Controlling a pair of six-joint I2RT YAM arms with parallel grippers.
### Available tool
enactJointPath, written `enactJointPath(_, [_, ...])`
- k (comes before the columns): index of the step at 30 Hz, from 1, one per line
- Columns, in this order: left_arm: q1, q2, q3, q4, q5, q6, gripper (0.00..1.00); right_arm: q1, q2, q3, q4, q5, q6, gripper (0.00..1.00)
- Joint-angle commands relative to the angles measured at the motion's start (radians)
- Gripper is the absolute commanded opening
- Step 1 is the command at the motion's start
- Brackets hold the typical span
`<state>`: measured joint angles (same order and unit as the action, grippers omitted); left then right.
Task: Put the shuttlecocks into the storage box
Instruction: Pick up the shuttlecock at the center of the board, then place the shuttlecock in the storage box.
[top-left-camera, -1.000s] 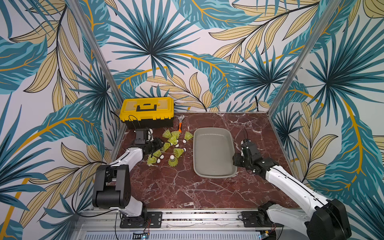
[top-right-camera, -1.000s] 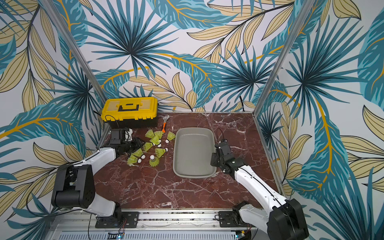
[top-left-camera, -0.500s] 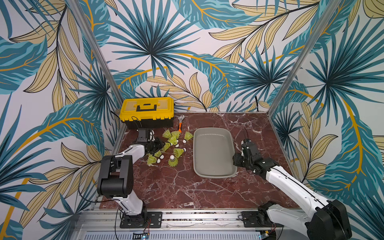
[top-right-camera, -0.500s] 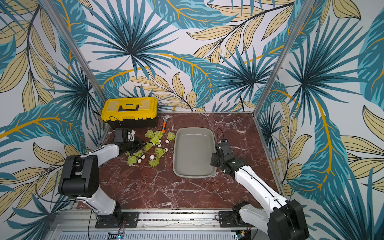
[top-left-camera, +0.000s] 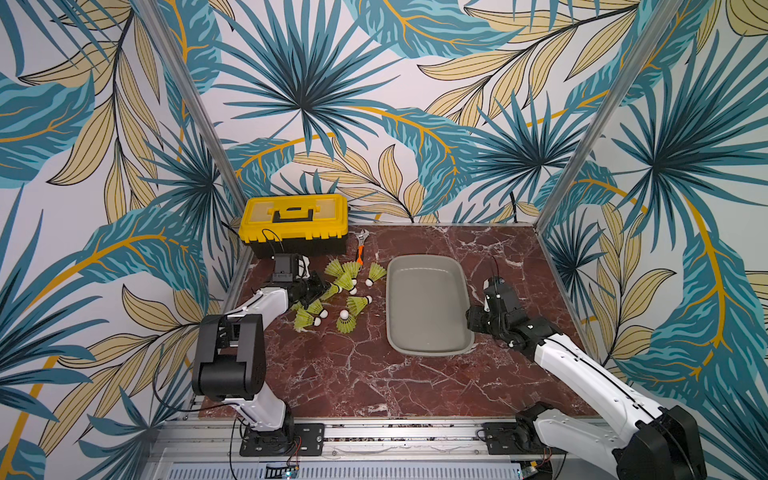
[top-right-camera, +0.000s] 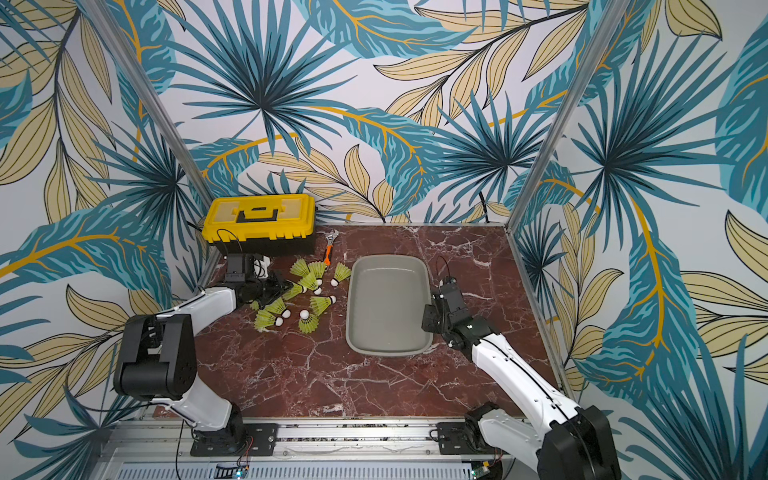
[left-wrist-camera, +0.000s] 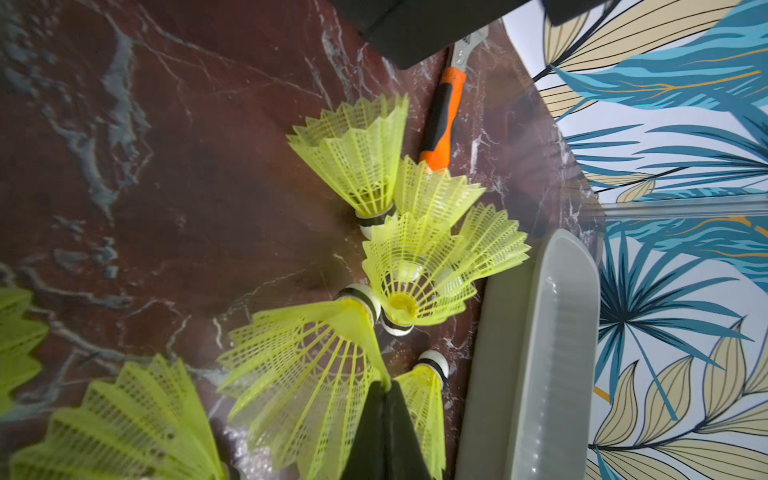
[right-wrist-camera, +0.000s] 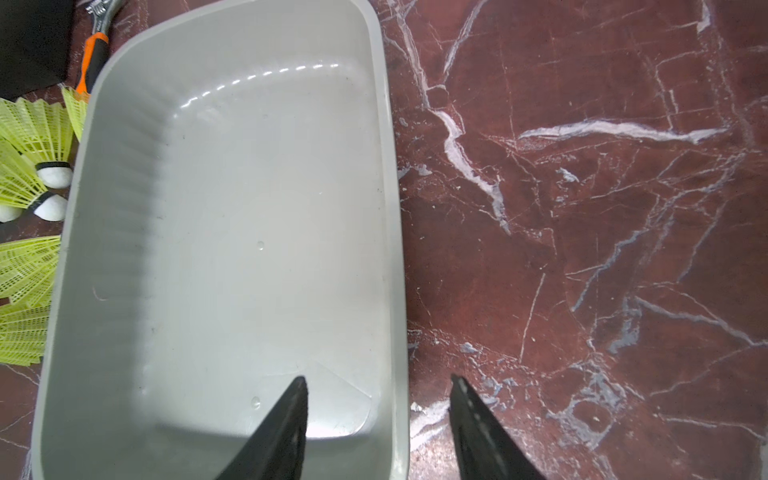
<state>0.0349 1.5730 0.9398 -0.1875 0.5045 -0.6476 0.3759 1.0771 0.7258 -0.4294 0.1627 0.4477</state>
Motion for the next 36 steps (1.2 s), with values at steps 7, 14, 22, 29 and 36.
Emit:
enactJointPath(7, [0.004, -0.216, 0.048, -0.226, -0.001, 0.069, 0.00, 0.005, -0.013, -0.042, 0.320, -0.202, -0.289, 0.56])
enactJointPath(14, [-0.092, -0.265, 0.122, -0.327, 0.075, 0.109, 0.00, 0.007, 0.046, -0.096, 0.585, -0.445, -0.465, 0.57])
enactJointPath(22, [-0.278, -0.241, 0.167, -0.280, 0.134, 0.056, 0.00, 0.052, 0.169, -0.056, 0.704, -0.577, -0.590, 0.61])
enactJointPath(29, [-0.396, -0.177, 0.220, -0.270, 0.140, 0.048, 0.00, 0.094, 0.296, 0.037, 0.694, -0.545, -0.629, 0.61])
enactJointPath(36, [-0.439, -0.130, 0.250, -0.271, 0.152, 0.052, 0.00, 0.118, 0.388, 0.097, 0.666, -0.567, -0.700, 0.62])
